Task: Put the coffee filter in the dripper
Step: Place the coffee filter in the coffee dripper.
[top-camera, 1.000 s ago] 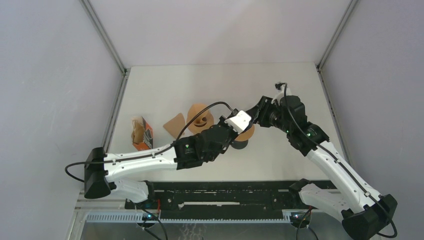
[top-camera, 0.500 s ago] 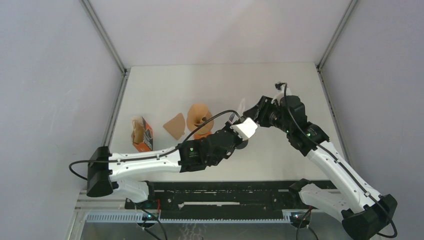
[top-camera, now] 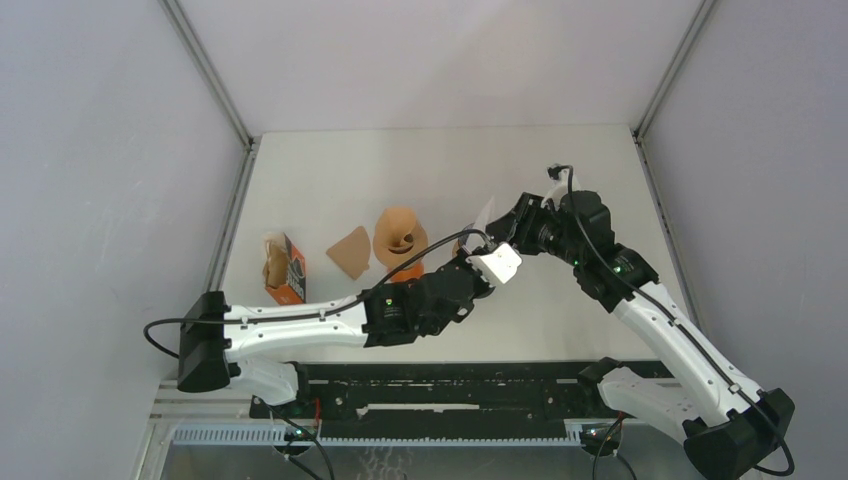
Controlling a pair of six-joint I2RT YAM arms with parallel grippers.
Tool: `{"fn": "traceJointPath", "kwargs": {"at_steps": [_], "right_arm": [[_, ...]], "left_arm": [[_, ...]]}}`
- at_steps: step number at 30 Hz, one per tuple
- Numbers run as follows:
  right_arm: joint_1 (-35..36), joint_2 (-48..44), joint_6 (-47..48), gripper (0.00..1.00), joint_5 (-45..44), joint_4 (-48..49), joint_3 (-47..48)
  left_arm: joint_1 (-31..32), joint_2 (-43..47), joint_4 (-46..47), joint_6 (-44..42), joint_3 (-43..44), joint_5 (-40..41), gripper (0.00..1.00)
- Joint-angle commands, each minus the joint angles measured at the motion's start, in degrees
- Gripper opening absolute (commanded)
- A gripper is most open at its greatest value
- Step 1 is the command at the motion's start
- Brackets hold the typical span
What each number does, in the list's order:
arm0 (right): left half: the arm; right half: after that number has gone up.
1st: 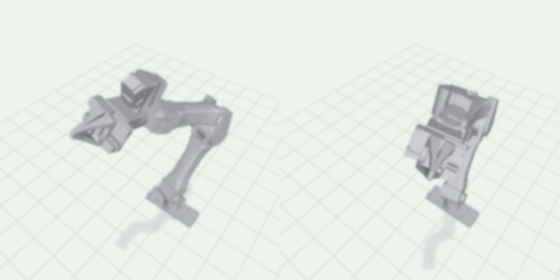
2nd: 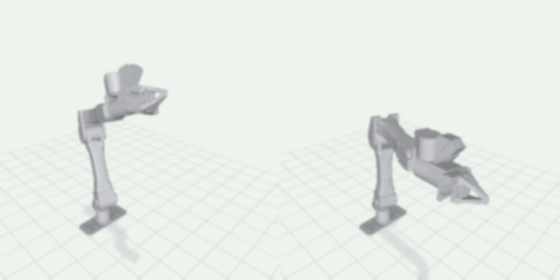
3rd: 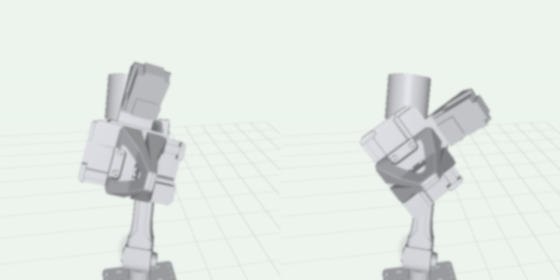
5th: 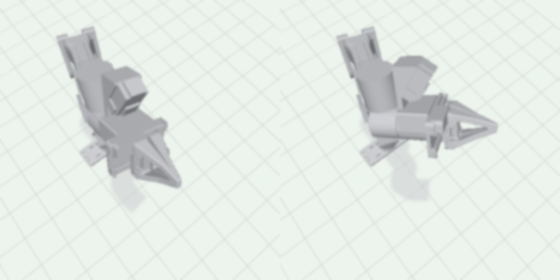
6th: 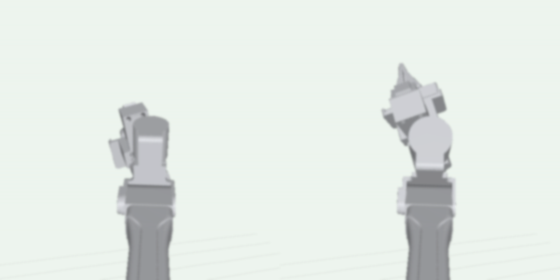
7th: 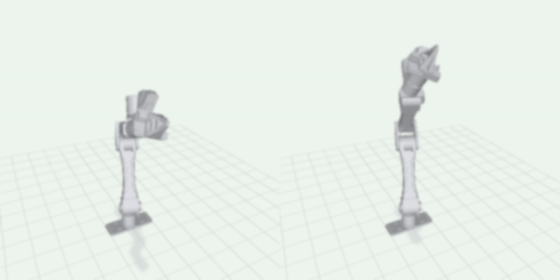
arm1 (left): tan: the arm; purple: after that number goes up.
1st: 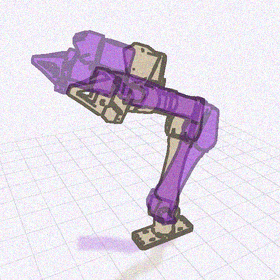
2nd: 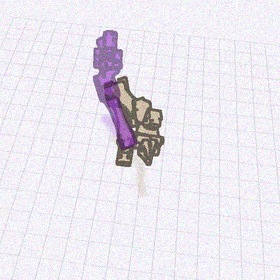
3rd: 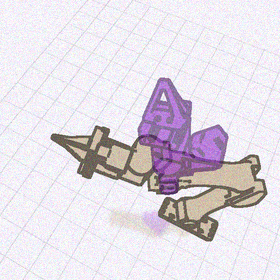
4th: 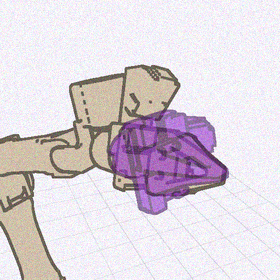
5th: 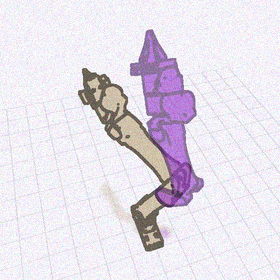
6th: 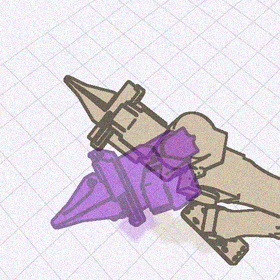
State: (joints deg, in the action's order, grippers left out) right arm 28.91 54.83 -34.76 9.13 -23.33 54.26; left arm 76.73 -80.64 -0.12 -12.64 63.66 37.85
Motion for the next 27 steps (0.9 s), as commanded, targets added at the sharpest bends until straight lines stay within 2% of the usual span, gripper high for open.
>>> {"fn": "traceJointPath", "kwargs": {"at_steps": [1, 14, 18, 19, 22, 27], "right_arm": [[-0.2, 0.1, 1.1, 0.54, 0.0, 1.1, 0.2], [0.1, 1.9, 1.4, 0.37, 1.5, 1.1, 0.2], [0.0, 1.6, 1.6, 0.25, 1.4, 1.4, 0.2], [0.0, 1.5, 1.6, 0.2, 1.4, 1.4, 0.2], [0.1, 0.9, 2.1, 0.1, 0.8, 1.7, 0.3], [0.1, 1.7, 4.0, 0.05, -0.1, -1.0, 2.9]], "left_arm": [[0.5, 0.2, 2.1, -1.3, 3.4, 1.7, 0.0], [0.7, 0.2, 3.2, -1.2, 3.4, 3.5, 0.0], [0.7, 0.0, 3.2, -0.8, 3.7, 3.3, 0.01], [0.8, 0.2, 3.1, -0.5, 3.7, 3.2, 0.03], [0.8, 0.6, 2.6, 0.4, 3.9, 3.1, 0.19], [0.7, 2.4, 1.8, 2.4, 4.2, 3.3, 0.44]]}}
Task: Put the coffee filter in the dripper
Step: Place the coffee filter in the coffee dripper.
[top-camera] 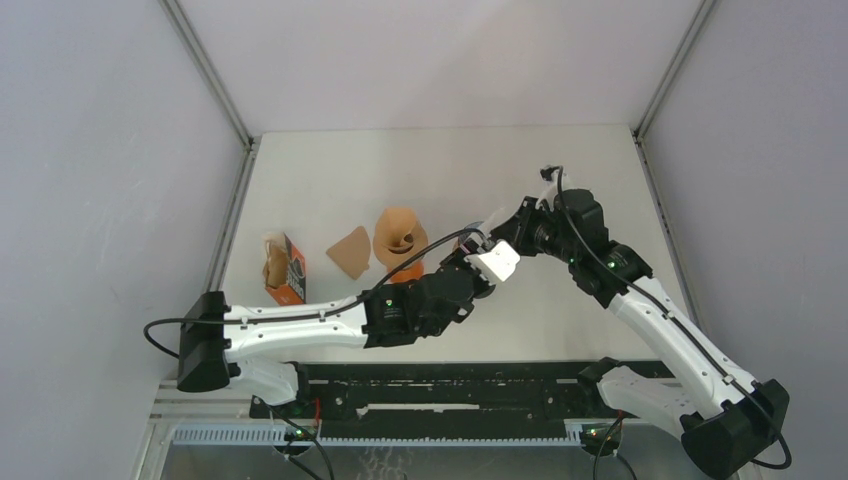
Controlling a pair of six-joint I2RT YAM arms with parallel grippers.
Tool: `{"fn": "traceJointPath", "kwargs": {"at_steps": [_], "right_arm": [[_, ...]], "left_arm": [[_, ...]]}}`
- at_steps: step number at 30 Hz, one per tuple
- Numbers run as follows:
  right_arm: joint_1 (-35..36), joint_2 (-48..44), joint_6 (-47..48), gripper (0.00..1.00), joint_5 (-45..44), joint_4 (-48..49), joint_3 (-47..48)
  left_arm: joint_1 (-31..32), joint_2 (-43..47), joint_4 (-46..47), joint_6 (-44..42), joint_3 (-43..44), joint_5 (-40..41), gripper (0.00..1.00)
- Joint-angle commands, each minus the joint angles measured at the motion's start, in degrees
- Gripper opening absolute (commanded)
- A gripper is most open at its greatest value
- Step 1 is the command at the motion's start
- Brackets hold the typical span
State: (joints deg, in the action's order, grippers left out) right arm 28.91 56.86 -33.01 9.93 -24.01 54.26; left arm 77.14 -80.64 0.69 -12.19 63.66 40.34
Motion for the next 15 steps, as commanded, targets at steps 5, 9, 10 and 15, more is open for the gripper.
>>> {"fn": "traceJointPath", "kwargs": {"at_steps": [5, 9, 10, 15], "right_arm": [[0.4, -0.2, 3.8, 0.04, -2.6, -2.7, 4.6], [0.6, -0.1, 5.0, 0.04, -3.5, -4.4, 5.9], [0.6, 0.0, 5.3, 0.04, -3.7, -4.7, 6.2], [1.0, 0.1, 6.1, 0.04, -4.6, -5.5, 7.2]], "left_arm": [[0.2, 4.0, -1.9, 5.8, 6.2, 1.9, 0.61], [-0.6, 6.6, -3.3, 9.8, 6.7, 1.5, 0.74], [-1.1, 7.3, -4.1, 11.0, 7.1, 1.0, 0.77], [-3.8, 8.0, -9.1, 17.5, 10.6, -2.1, 0.86]]}}
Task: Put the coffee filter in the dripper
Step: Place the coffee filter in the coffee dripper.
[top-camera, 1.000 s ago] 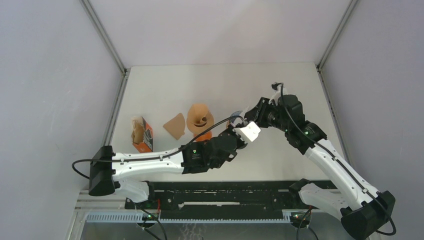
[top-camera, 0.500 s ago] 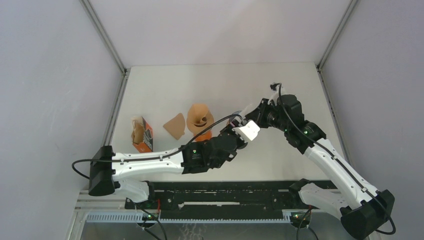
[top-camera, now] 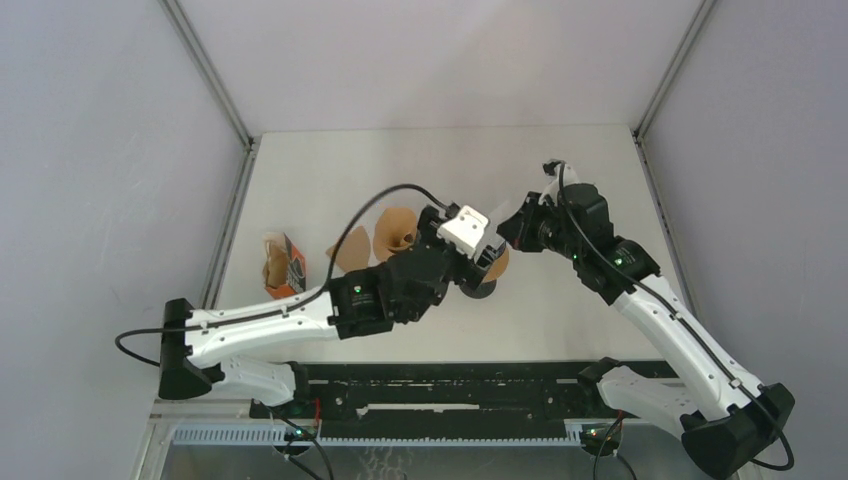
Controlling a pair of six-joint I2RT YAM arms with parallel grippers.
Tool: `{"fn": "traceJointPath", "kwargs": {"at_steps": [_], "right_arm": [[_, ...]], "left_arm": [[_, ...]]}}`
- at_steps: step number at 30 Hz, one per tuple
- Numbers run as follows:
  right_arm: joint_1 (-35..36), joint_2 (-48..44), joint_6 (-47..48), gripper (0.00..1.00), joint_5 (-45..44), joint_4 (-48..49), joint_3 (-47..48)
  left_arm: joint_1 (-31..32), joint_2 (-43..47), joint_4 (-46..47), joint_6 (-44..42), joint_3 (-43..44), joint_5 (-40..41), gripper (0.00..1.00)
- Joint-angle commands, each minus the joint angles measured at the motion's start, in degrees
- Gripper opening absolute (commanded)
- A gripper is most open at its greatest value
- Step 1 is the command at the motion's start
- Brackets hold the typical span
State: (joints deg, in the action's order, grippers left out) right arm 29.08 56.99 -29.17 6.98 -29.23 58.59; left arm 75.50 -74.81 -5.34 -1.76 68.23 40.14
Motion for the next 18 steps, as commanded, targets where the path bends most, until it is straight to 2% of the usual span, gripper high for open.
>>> {"fn": "traceJointPath", "kwargs": {"at_steps": [1, 14, 18], "right_arm": [[0.8, 0.0, 2.4, 0.04, -1.8, -0.4, 3.0], [2.3, 0.9, 2.9, 0.05, -3.1, -1.3, 4.1], [2.7, 1.2, 3.0, 0.05, -3.4, -1.4, 4.4]], "left_arm": [[-2.6, 1.9, -4.0, 8.1, 6.9, -2.5, 0.88], [-6.0, -7.2, -13.7, 15.0, 17.6, -7.5, 0.95], [-6.9, -10.6, -17.0, 16.8, 20.3, -6.4, 0.95]]}}
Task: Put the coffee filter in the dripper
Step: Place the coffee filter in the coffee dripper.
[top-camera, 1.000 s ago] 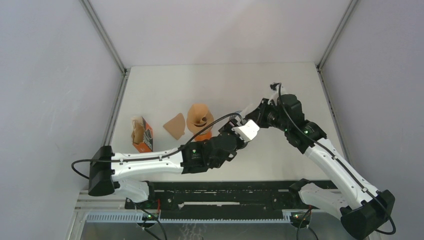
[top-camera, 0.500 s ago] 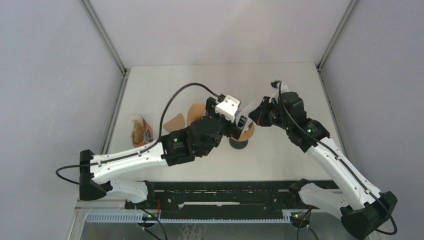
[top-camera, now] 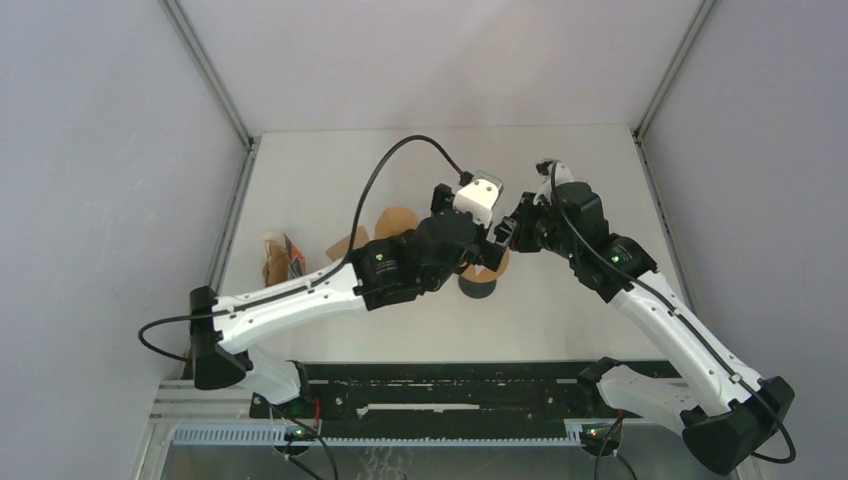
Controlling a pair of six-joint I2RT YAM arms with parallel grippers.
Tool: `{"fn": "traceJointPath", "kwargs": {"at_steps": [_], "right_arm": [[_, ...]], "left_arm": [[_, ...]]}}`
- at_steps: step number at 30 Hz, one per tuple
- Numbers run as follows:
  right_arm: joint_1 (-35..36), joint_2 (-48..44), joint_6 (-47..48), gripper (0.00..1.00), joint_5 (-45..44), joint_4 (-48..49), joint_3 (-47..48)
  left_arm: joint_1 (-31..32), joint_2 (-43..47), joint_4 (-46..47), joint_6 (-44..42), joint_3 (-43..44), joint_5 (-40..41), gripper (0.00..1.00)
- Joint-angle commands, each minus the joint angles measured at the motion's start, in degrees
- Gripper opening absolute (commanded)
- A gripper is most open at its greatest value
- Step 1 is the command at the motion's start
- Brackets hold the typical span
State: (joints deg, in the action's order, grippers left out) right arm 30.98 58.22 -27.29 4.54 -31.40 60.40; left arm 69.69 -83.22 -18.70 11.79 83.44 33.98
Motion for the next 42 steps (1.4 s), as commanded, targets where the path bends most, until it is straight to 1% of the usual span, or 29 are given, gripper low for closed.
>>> {"fn": "traceJointPath", "kwargs": {"at_steps": [1, 5, 16, 21, 24, 27, 28, 31, 38, 42], "right_arm": [[0.9, 0.0, 1.2, 0.05, -1.1, 0.7, 2.6], [1.1, 0.0, 1.4, 0.05, -1.4, 0.5, 2.9], [1.3, 0.2, 1.9, 0.06, -1.7, -0.6, 3.5], [1.3, 0.2, 2.1, 0.07, -1.7, -1.0, 3.8], [1.3, 0.4, 2.4, 0.07, -1.7, -1.4, 4.1], [1.3, 1.0, 2.8, 0.09, -1.9, -1.9, 4.5], [1.3, 1.1, 2.8, 0.09, -2.0, -2.0, 4.5], [1.3, 1.4, 3.0, 0.1, -2.2, -2.0, 4.7], [1.3, 2.1, 3.9, 0.18, -3.7, -3.2, 5.8], [1.3, 2.7, 4.3, 0.28, -4.2, -4.0, 6.8]], "left_arm": [[-1.3, -3.1, -4.5, 3.5, 5.7, 0.4, 0.95], [-1.7, -5.1, -7.1, 4.2, 7.4, 2.4, 0.92], [-3.0, -7.7, -13.8, 5.5, 10.0, 5.5, 0.76], [-3.7, -8.6, -16.5, 5.8, 11.0, 6.8, 0.72], [-4.5, -8.6, -17.4, 6.2, 11.3, 6.1, 0.63], [-4.9, -8.5, -17.7, 6.4, 11.3, 4.9, 0.5], [-5.0, -8.5, -17.8, 6.4, 11.4, 4.6, 0.44], [-5.2, -8.7, -18.3, 6.5, 11.8, 3.2, 0.32], [-5.8, -9.5, -19.8, 7.3, 13.5, -0.5, 0.12], [-5.8, -10.4, -20.9, 7.7, 15.3, -2.0, 0.06]]}}
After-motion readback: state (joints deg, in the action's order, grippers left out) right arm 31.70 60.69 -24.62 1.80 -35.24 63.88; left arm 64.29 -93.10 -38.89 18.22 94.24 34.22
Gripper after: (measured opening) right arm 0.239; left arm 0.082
